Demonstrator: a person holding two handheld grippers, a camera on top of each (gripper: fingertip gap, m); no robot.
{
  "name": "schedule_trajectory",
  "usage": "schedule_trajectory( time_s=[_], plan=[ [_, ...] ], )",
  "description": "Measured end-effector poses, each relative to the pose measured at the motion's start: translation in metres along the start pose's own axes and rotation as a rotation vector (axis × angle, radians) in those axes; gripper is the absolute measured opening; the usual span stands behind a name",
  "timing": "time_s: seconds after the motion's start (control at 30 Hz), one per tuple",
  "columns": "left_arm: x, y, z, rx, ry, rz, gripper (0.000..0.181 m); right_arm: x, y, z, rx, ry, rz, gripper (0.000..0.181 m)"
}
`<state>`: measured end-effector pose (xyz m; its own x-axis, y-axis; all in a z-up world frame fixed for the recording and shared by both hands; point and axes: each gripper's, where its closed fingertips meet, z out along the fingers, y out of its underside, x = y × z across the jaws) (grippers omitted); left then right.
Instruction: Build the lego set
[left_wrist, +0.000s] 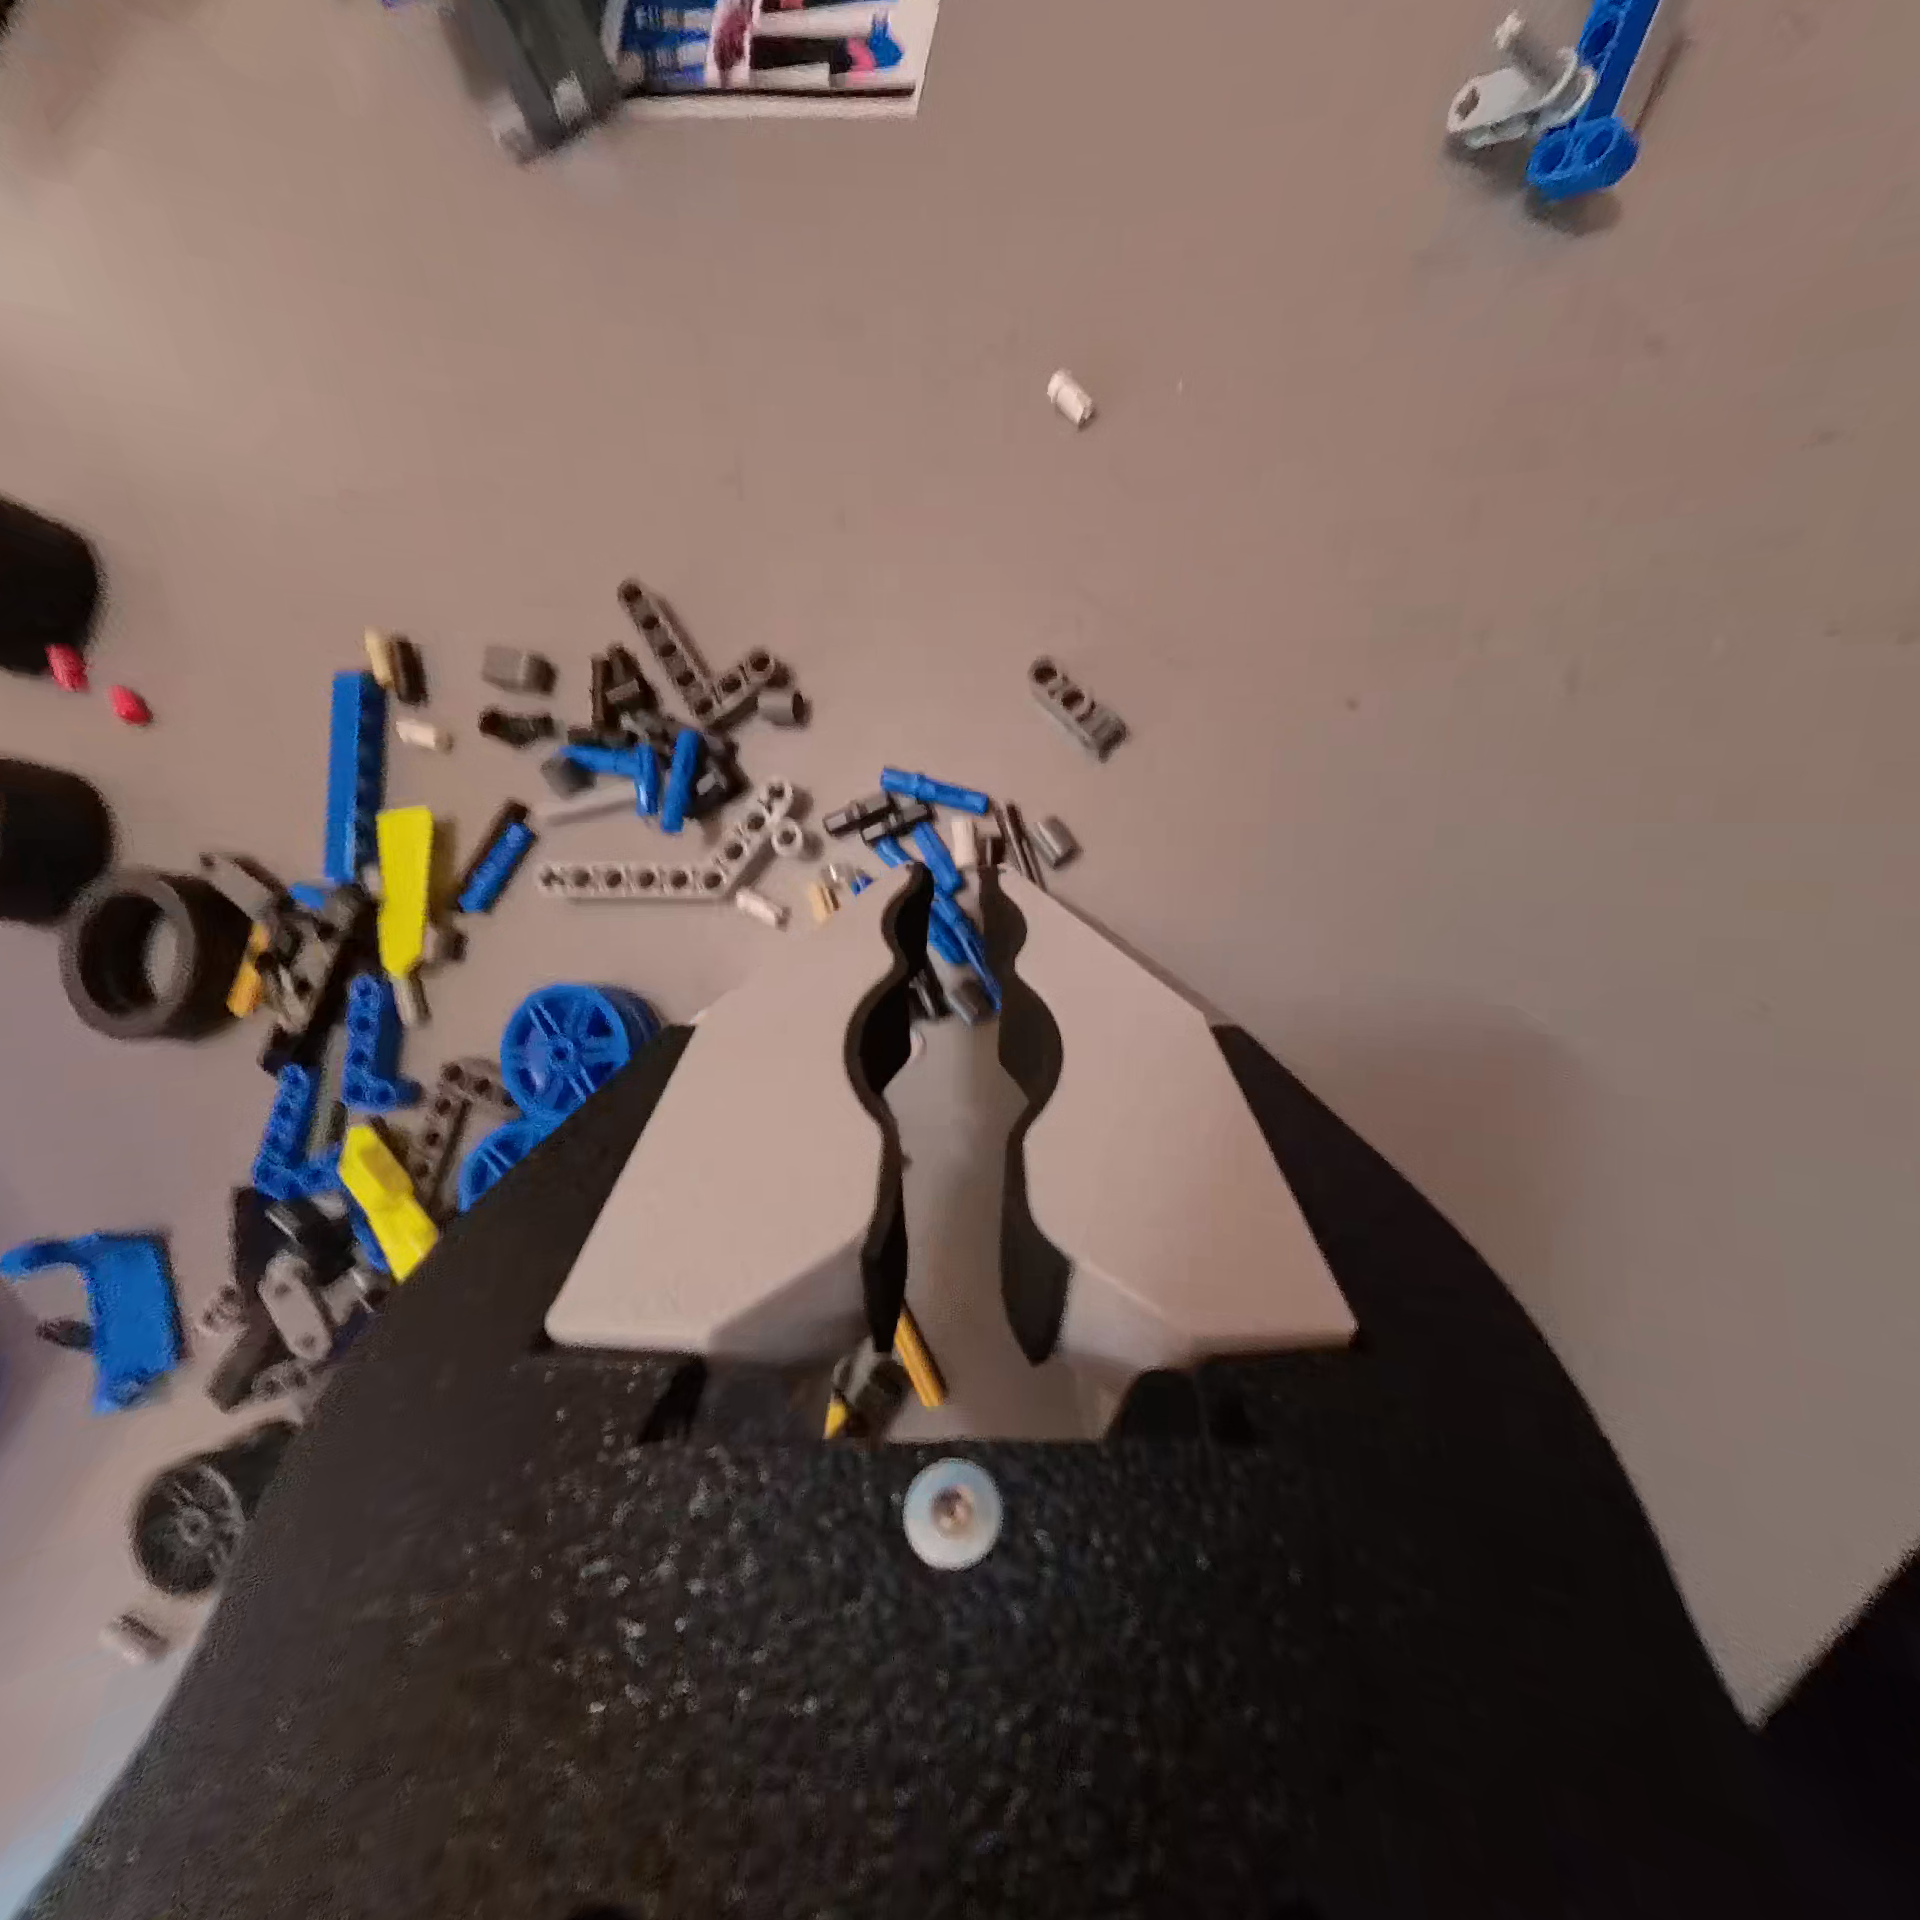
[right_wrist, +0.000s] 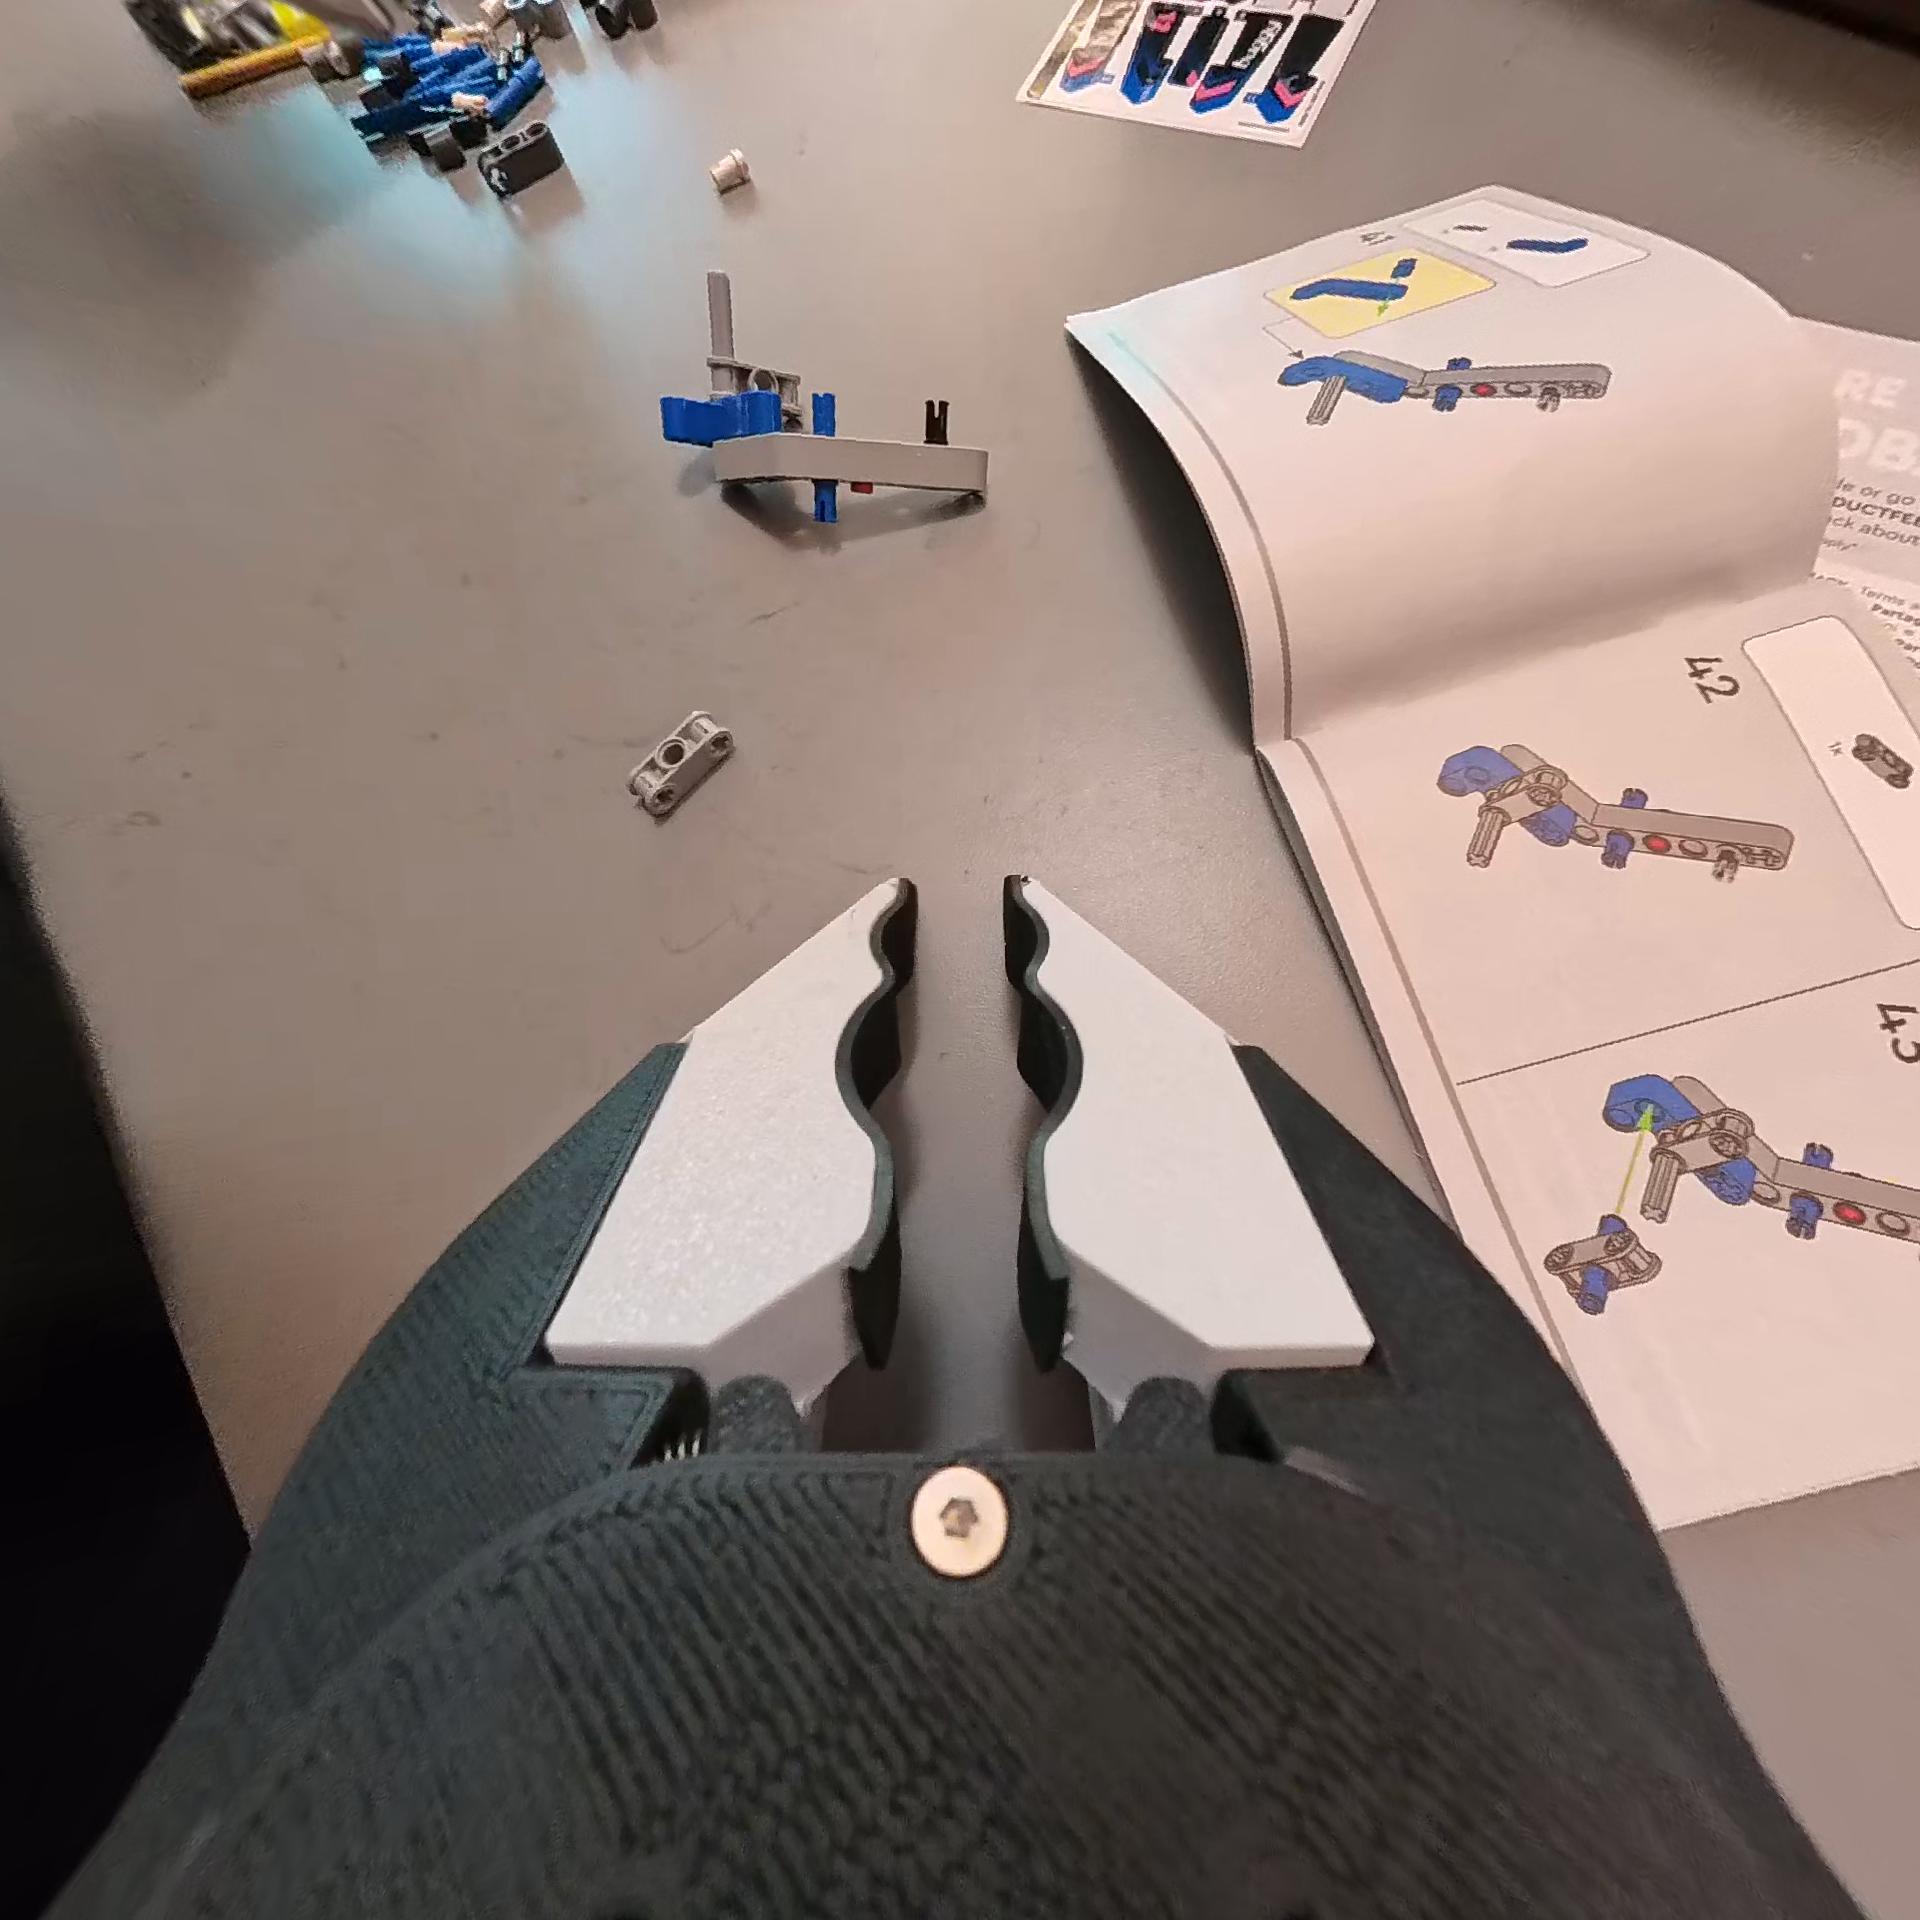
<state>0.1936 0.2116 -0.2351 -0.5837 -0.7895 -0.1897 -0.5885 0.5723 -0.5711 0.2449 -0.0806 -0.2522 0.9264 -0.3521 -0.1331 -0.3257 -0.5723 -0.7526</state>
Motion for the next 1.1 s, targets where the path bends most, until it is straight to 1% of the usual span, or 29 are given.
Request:
schedule_trajectory(
  time_s=[0.07,0.17,0.23,0.27,0.3,0.33,0.43,0.6,0.7,0.73,0.87,1.1],
  plan=[
    [-0.004,-0.008,0.005,0.014,0.001,0.088,0.007,0.000,0.000,0.000,0.000,0.001,0.003,0.015],
    [-0.011,-0.008,0.010,-0.024,0.064,0.207,0.015,0.000,0.000,0.000,0.001,-0.007,0.009,0.015],
    [-0.019,-0.011,0.013,-0.031,0.102,0.326,0.016,0.000,0.000,0.000,0.001,-0.009,0.010,0.016],
    [-0.020,-0.012,0.014,-0.033,0.133,0.392,0.014,0.000,0.000,0.000,0.001,-0.009,0.011,0.016],
    [-0.017,-0.012,0.014,-0.046,0.197,0.445,0.012,0.000,0.000,0.000,0.001,-0.011,0.013,0.016],
    [-0.015,-0.012,0.015,-0.061,0.259,0.483,0.013,0.000,0.000,0.000,0.002,-0.014,0.016,0.015],
    [-0.010,-0.015,0.019,-0.089,0.385,0.567,0.015,0.000,0.000,0.000,0.003,-0.024,0.028,0.015],
    [-0.008,0.001,0.028,-0.226,0.513,0.598,0.014,0.000,0.000,0.000,0.002,-0.018,0.017,0.016],
    [-0.008,0.001,0.031,-0.230,0.519,0.595,0.010,-0.001,0.000,0.000,0.001,-0.015,0.010,0.017],
    [-0.009,0.001,0.031,-0.229,0.510,0.595,0.005,-0.001,0.000,0.000,0.001,-0.014,0.009,0.017],
    [-0.007,-0.001,0.033,-0.186,0.481,0.583,0.005,-0.001,0.000,-0.001,0.001,-0.016,0.011,0.017],
    [-0.002,-0.013,0.027,-0.054,0.446,0.459,0.005,-0.001,0.000,-0.001,0.001,-0.013,0.004,0.017]
  ],
)
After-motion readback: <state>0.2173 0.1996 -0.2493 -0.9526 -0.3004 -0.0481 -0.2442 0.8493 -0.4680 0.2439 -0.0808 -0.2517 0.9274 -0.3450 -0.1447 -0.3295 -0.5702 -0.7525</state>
